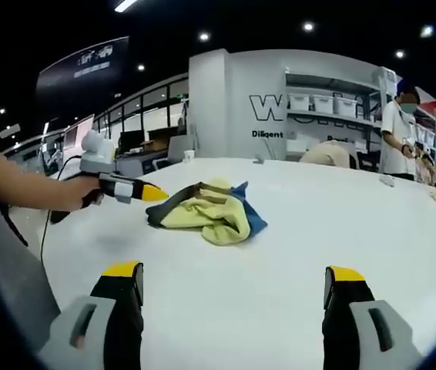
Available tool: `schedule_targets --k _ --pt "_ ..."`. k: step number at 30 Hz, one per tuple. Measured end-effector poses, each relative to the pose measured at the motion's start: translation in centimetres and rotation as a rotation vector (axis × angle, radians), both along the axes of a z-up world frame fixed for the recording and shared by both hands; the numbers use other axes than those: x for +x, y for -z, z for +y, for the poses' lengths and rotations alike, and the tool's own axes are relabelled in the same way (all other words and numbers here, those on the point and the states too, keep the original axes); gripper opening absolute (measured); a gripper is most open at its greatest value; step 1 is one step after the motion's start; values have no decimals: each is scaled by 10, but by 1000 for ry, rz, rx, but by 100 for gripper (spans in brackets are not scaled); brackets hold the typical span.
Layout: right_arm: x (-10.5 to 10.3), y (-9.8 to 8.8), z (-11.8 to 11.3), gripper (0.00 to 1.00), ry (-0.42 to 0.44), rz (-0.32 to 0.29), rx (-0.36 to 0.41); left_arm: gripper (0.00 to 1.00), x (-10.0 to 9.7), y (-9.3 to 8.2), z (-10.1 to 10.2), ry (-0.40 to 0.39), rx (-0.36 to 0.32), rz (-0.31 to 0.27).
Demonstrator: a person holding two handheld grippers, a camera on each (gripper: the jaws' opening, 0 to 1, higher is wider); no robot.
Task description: Fold the garment on the visible template until the final outline fits inside the template.
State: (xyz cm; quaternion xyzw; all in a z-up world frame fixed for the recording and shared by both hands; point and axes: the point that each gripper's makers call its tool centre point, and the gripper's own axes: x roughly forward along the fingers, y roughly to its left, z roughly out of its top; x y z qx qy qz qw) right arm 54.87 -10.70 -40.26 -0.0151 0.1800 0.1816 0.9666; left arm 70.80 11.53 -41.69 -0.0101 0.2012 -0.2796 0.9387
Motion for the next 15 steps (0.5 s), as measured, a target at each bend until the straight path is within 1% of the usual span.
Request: schedule_targets --k 1,2,6,9,12,13,15 --pt "0 0 0 99 2 0 3 56 5 1 0 5 5 6" --pt "0 0 0 99 2 1 3 54 6 3 0 7 10 13" --pt "0 2 -1 99 5 6 8 53 12 9 1 15 29 44" --pt "0 2 -1 99 7 10 12 46 19 14 2 15 42 70" --pt "0 3 -1 99 7 14 16 42 29 30 12 1 75 127" --pt "1 5 -1 99 6 16 20 41 28 35 11 10 50 150" --pt "1 6 -1 99 6 20 28 39 25 37 8 15 66 156"
